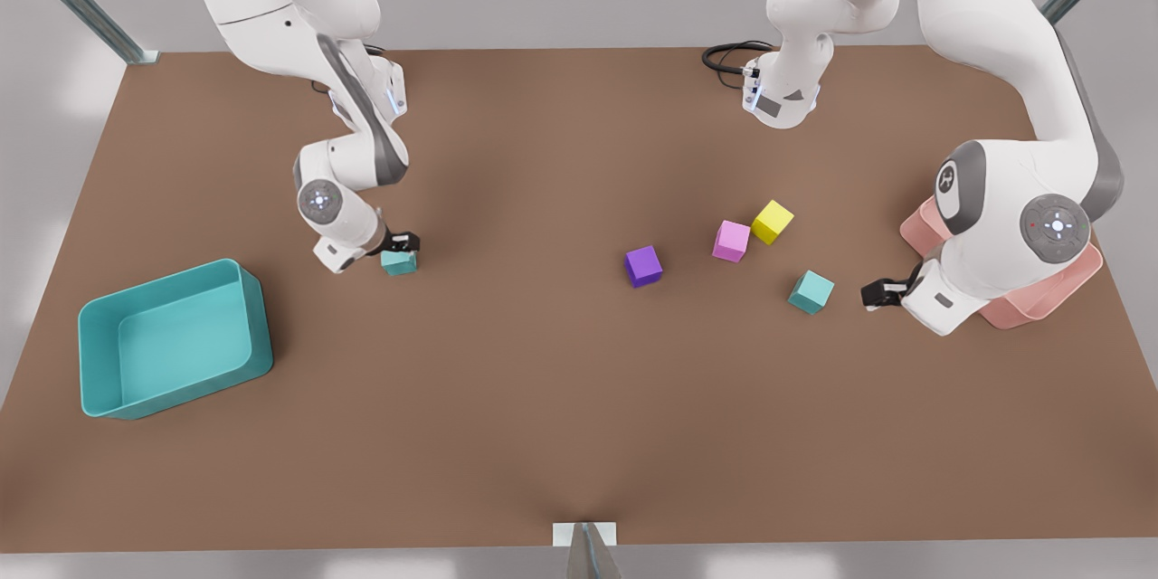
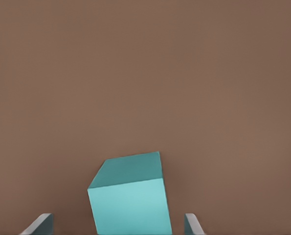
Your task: Stack the two blue cubes on top of each other
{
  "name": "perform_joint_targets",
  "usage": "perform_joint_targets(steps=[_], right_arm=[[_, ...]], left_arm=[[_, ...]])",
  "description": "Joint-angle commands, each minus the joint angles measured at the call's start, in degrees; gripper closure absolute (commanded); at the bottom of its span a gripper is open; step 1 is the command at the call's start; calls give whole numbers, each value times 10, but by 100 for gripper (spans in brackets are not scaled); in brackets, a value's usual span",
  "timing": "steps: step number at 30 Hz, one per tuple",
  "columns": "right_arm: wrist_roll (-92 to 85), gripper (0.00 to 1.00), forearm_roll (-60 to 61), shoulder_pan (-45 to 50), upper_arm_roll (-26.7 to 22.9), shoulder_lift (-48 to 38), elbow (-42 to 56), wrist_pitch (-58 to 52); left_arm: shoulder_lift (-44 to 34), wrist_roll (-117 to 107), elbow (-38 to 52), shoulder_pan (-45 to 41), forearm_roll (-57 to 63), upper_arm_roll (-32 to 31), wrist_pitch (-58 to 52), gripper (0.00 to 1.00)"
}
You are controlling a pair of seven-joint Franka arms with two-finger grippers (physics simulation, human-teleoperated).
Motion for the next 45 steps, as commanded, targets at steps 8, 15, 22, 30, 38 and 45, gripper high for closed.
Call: perform_joint_targets(steps=[8,15,22,30,38,45], right_arm=[[9,0,-1,-2,-2,30,-1,58],[8,0,-4,-2,-2,43,-20,88],[2,0,-9,-3,-4,62,-45,144],[-15,20,-9,-10,-7,62,-51,143],[-27,43,-9,-8,-3,-4,-45,74],[14,47,-10,58,105,121,382,-205]], left_arm=[[0,-8,-1,2,2,0,2,0],[0,-11,0,0,3,1,-6,0],[26,-12,41,-1,5,0,-52,0],[25,-14,41,0,2,-1,-51,0],[23,-9,34,8,-2,-1,-49,0],[23,-8,31,17,-1,-1,-53,0]])
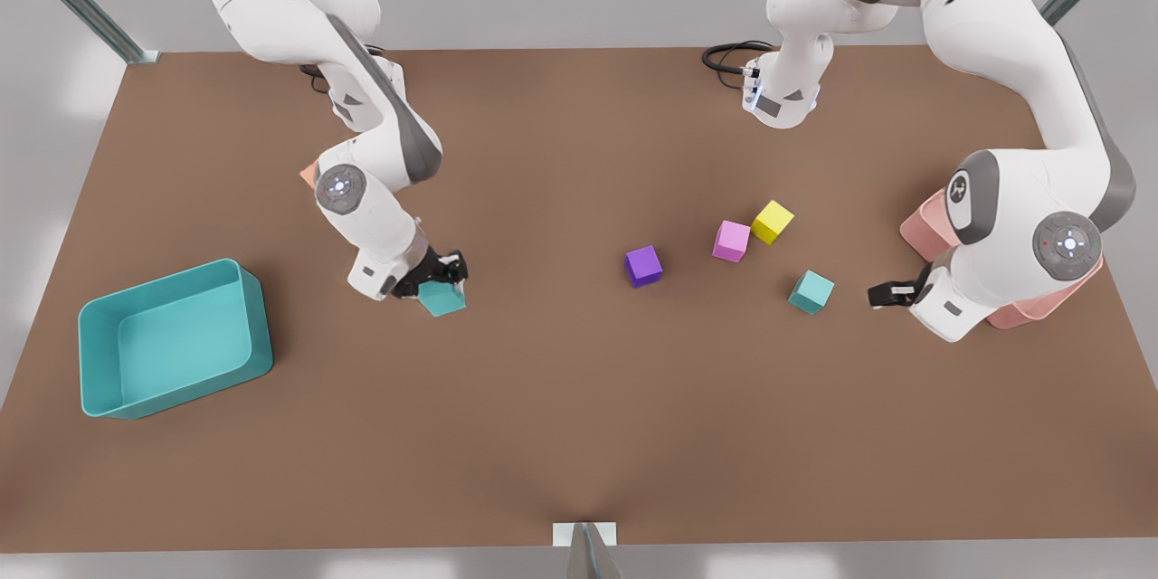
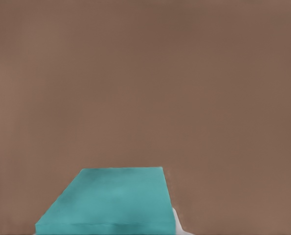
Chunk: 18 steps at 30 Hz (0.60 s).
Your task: Stack the two blue cubes on top of each other
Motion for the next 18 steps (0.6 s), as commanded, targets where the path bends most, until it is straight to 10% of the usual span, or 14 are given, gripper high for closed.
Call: perform_joint_targets(steps=[1,8,18], right_arm=[[46,47,-15,49,9,79,112,-129],[124,50,-93,294,-112,356,494,-146],[124,53,-92,394,-164,473,552,-10]], left_arm=[[-1,1,-3,2,1,0,-13,0],[-19,120,-78,-5,-11,-33,36,0],[-39,357,-351,21,63,-91,289,0]])
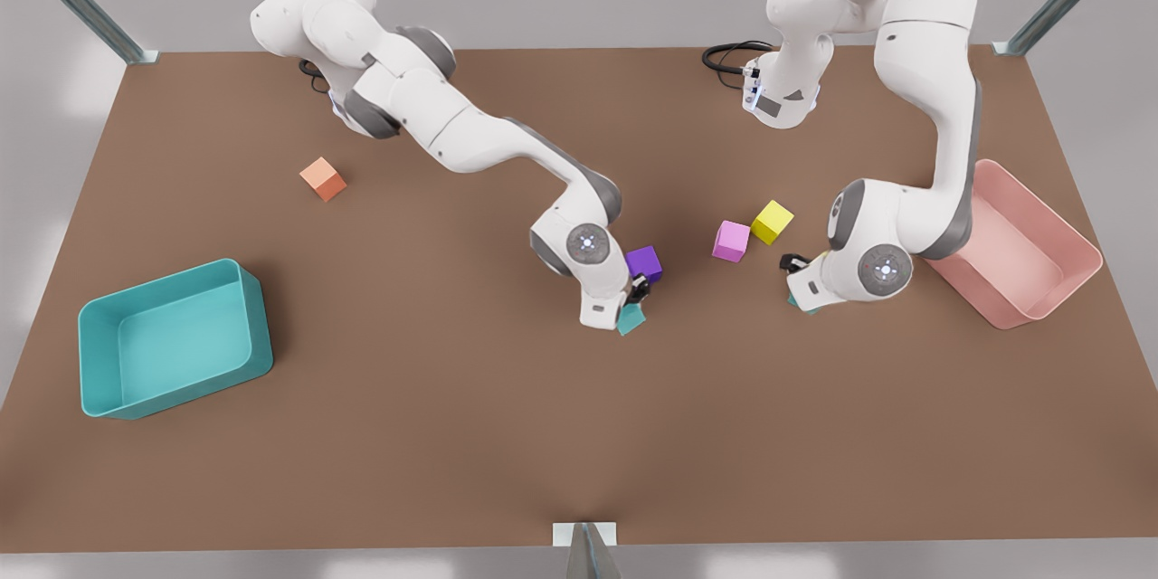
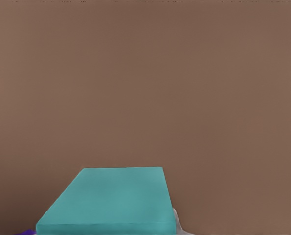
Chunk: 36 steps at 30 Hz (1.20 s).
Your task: Stack the two blue cubes on top of each other
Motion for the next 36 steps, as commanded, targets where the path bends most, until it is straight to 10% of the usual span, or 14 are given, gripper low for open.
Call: perform_joint_targets(steps=[1,8,11,15,21,24,26,29,36], right_arm=[[65,53,-13,-4,-3,2,7,27],[67,53,-13,4,-3,35,7,65],[65,0,-13,5,-4,39,7,80],[53,0,-12,-2,0,23,6,45],[-5,0,35,-39,-4,-273,-41,-346],[-15,0,35,-216,-18,-578,-240,-551],[-83,0,36,-350,-66,-700,-425,-530],[-84,0,32,-410,-127,-743,-830,-74],[-153,0,27,-448,-116,-650,-832,32]], left_arm=[[-2,213,-39,26,15,-4,142,0],[5,213,-85,62,15,-15,225,0],[14,213,-94,62,29,-15,245,0],[27,213,-97,73,34,-15,257,1],[28,191,-119,76,34,-15,275,1],[28,177,-126,77,34,-15,283,1],[25,160,-131,73,34,-16,282,1],[27,138,-132,70,33,-22,280,1],[29,135,-143,77,33,-22,286,1]])
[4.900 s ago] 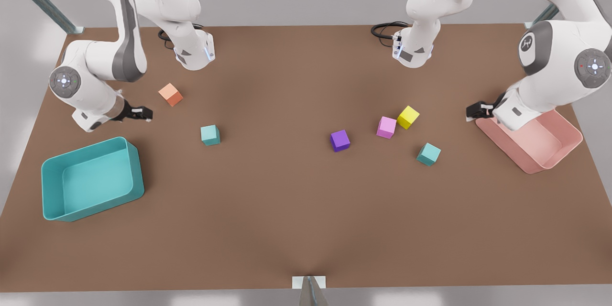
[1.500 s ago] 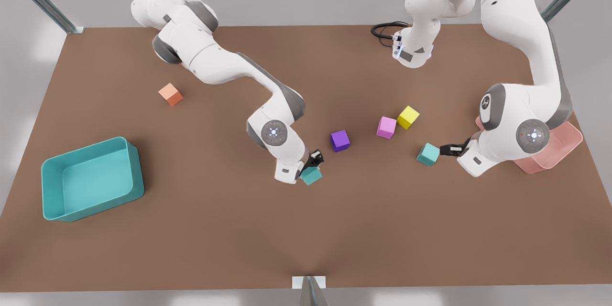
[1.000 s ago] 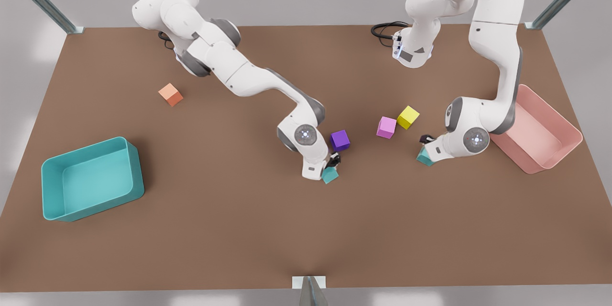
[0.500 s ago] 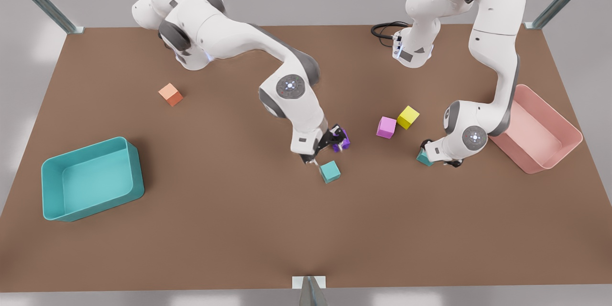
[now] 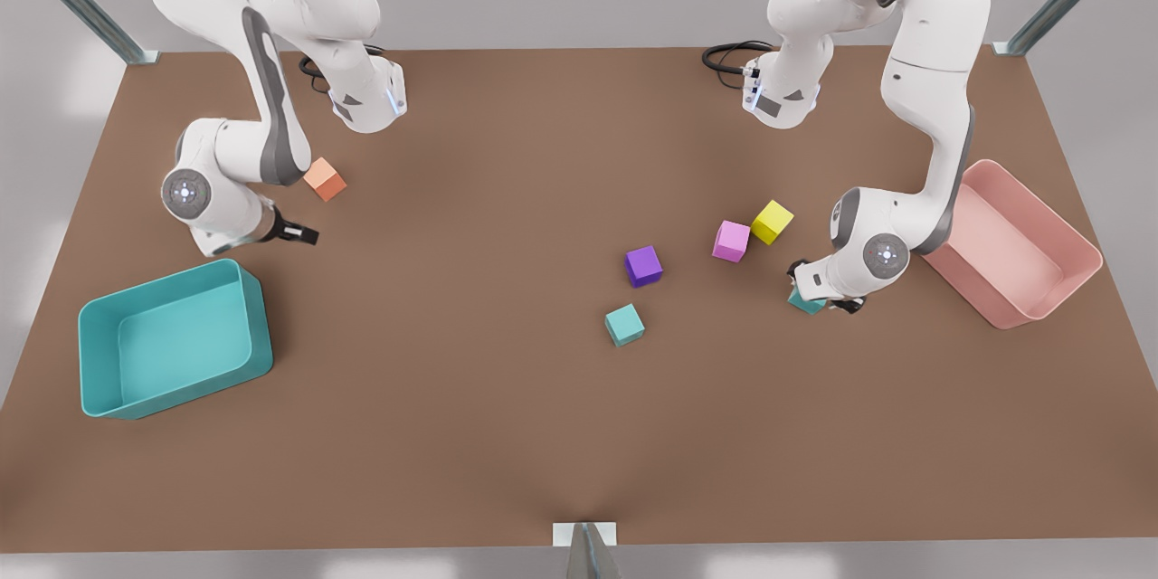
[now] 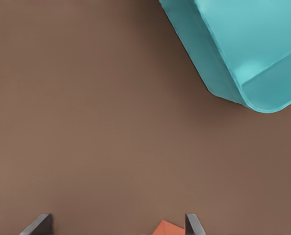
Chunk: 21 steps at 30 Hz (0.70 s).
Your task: Stack the two blue cubes on top of each other
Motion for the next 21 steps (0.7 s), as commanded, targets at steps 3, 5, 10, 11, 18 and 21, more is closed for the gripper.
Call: perform_joint_targets(steps=[3,5,10,11,18,21], right_arm=[[-94,0,-2,0,9,21,23,96],[-100,0,-2,-5,9,26,77,47],[-100,0,-2,-8,9,33,92,34],[-100,0,-2,-8,9,34,92,37],[-101,0,-2,-8,8,37,93,38],[-100,0,-2,-8,9,37,93,38]], left_arm=[[3,-12,-1,0,1,0,6,1],[11,-13,-1,1,1,1,13,1],[32,-13,0,8,1,1,18,2],[35,-13,0,9,1,1,18,2],[44,-12,1,18,2,1,27,11],[45,-11,6,17,2,1,23,29]])
